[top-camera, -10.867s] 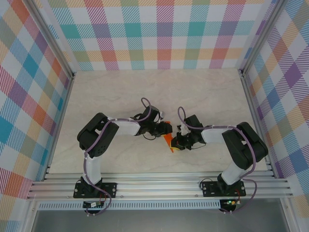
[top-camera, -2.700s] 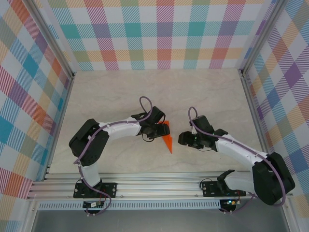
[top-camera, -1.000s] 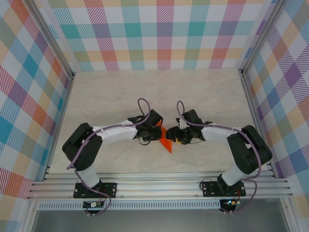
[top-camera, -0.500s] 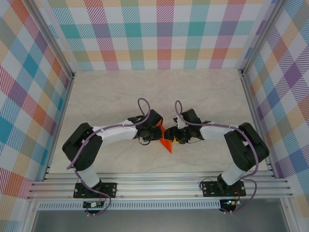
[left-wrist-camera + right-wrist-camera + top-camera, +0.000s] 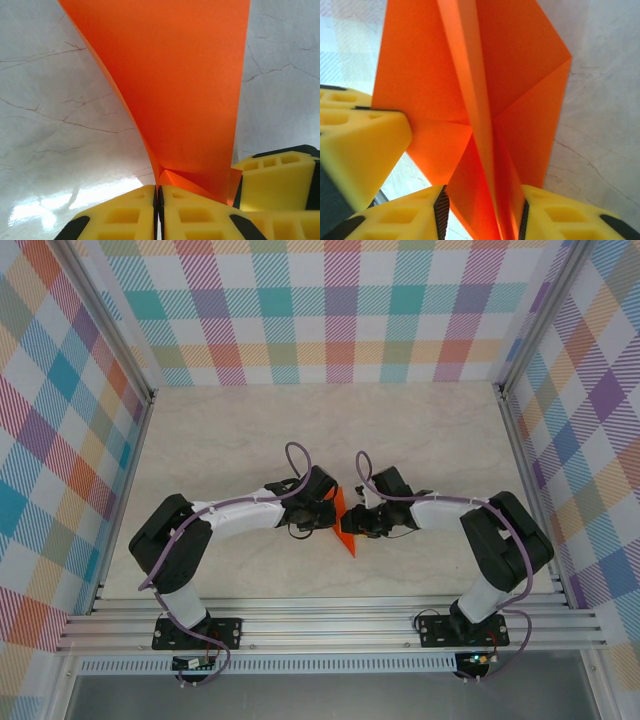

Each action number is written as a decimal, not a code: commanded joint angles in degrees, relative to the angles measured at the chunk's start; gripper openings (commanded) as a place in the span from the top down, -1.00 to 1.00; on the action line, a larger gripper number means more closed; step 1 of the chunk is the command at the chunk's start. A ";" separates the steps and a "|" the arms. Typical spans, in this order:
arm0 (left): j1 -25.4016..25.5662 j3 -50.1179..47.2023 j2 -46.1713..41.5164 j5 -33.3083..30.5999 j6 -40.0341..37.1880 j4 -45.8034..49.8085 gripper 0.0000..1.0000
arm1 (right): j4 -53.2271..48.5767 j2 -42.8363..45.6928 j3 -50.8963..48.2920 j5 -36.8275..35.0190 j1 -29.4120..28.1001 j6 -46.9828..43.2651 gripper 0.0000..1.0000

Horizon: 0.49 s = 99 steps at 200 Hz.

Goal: Fold a paper plane with a square sheet of paper (pick it up from the middle)
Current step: Pick up the paper plane from the center of the table.

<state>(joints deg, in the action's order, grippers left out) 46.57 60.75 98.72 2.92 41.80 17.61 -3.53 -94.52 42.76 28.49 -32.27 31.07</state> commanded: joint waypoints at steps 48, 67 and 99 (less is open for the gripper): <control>-0.50 0.16 0.88 0.20 0.39 -0.14 0.76 | -3.16 -2.97 3.69 -2.13 -1.56 -2.24 0.46; -0.48 -0.01 0.87 0.25 0.47 -0.42 0.76 | -4.01 -3.79 4.43 -2.69 -1.96 -2.55 0.52; -0.48 -0.23 0.47 0.26 0.58 -0.69 0.72 | -6.00 -4.32 5.80 -4.00 -2.68 -2.68 0.68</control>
<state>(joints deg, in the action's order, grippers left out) 46.57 60.75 98.94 2.92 42.22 17.61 -6.68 -98.37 46.44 25.69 -34.11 29.74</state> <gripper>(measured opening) 0.129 0.187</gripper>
